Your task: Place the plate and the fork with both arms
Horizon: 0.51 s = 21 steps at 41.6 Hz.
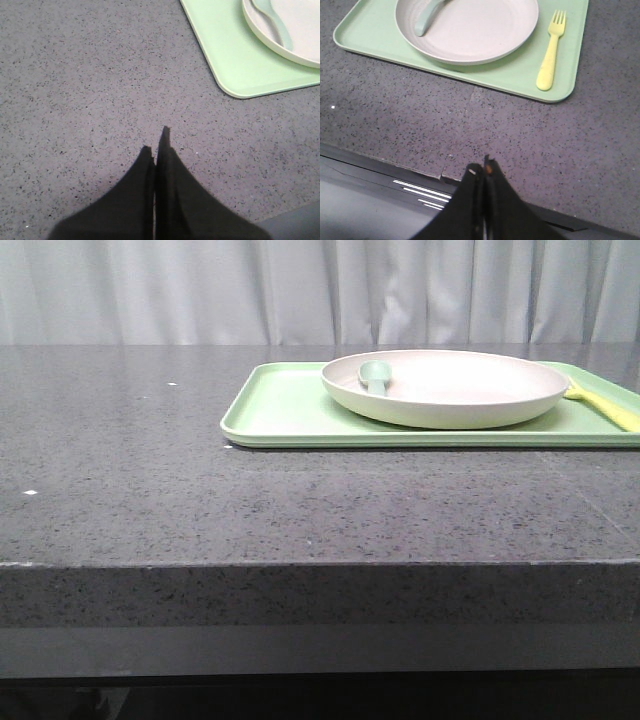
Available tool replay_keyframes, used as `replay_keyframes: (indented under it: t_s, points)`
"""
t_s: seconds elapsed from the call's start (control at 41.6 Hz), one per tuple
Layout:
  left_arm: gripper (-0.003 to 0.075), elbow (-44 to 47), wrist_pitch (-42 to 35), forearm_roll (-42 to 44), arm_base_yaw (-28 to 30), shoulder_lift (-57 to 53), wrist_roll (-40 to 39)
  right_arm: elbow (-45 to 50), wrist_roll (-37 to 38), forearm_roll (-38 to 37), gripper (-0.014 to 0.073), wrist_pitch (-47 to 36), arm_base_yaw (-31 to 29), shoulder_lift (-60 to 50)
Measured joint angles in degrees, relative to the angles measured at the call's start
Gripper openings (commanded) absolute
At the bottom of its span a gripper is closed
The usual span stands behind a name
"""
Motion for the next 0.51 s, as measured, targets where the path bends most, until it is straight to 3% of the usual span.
replay_keyframes:
  t_s: [0.505]
  points:
    - [-0.0018, 2.74, -2.79, 2.01, 0.01, -3.37, -0.36, 0.0, 0.0, -0.1, -0.012, 0.0, 0.0, 0.0]
